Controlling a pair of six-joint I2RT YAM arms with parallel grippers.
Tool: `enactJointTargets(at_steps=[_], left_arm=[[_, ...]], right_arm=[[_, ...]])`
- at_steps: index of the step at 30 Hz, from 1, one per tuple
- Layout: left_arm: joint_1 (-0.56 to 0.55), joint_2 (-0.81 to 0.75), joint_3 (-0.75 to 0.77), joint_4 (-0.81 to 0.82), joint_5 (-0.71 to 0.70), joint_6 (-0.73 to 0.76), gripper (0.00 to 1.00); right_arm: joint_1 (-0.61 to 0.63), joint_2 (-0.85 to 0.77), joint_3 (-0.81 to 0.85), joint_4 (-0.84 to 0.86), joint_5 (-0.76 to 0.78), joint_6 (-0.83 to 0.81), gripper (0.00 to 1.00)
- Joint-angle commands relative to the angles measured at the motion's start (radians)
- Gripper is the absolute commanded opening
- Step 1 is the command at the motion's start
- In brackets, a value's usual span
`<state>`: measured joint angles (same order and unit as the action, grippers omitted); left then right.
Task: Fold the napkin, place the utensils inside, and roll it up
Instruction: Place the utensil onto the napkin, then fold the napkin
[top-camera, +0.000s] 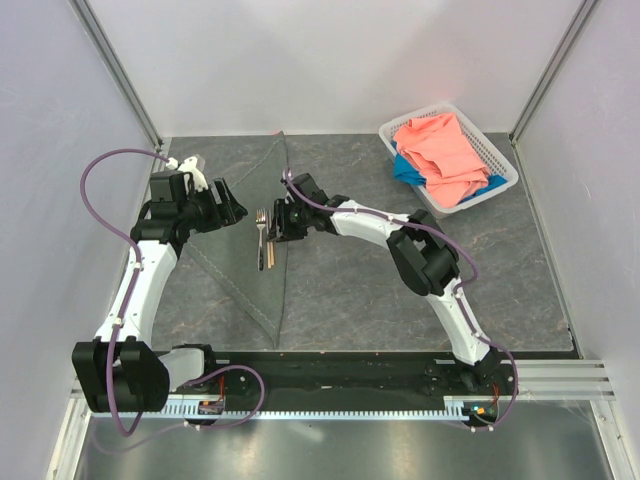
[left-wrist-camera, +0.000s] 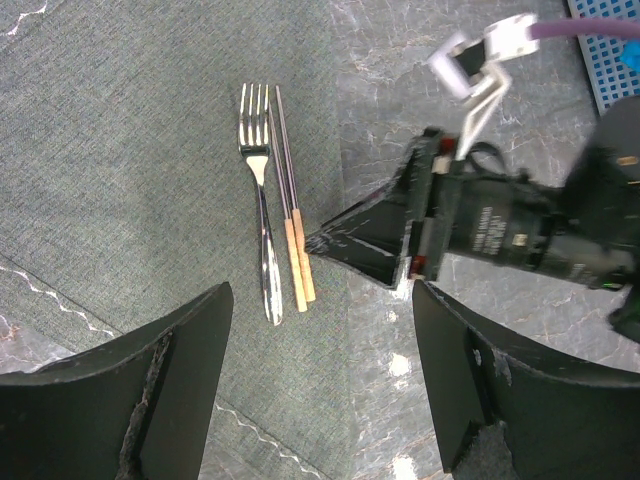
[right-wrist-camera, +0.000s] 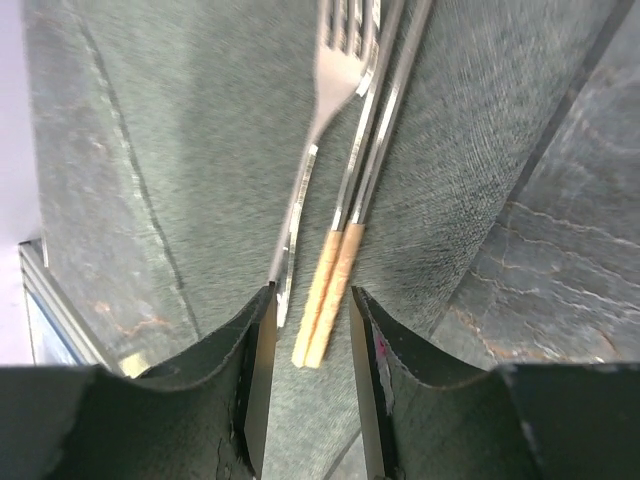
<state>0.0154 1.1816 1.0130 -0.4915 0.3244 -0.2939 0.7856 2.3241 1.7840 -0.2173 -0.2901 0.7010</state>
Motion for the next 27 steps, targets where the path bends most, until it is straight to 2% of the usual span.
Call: enactJointTargets(at_steps=[1, 2, 4, 6, 7, 15, 20, 27], left_arm=[[-0.003, -0.025, 0.004, 0.030, 0.022, -0.002, 0.80], [-0.003, -0.023, 0.004, 0.030, 0.022, -0.002, 0.80], [-0.003, -0.023, 0.004, 0.028, 0.024, -0.002, 0.80], [-0.003, -0.023, 0.006, 0.030, 0.024, -0.002, 0.80], [-0.032, -0.023, 0.004, 0.030, 0.024, -0.004, 0.80], [-0.037, -0.016, 0.007, 0.028, 0.027, -0.004, 0.80], [-0.040, -0.013, 0.007, 0.028, 0.028, -0.005, 0.80], [-0.045, -0.010, 0.009, 0.030, 0.033, -0.007, 0.80]], right_arm=[[-0.046, -0.077, 0.025, 0.015, 0.011, -0.052, 0.43], [-0.055, -0.063, 0.037, 0.018, 0.011, -0.057, 0.44], [-0.081, -0.048, 0.044, 0.044, 0.012, -0.066, 0.53], [-0.109, -0.020, 0.064, 0.070, 0.009, -0.066, 0.55], [-0.118, -0.009, 0.072, 0.082, 0.006, -0.061, 0.55], [-0.210, 0.135, 0.170, 0.241, -0.058, 0.015, 0.50], [-0.233, 0.274, 0.310, 0.303, -0.106, 0.093, 0.48], [-0.244, 0.392, 0.410, 0.386, -0.123, 0.201, 0.48]])
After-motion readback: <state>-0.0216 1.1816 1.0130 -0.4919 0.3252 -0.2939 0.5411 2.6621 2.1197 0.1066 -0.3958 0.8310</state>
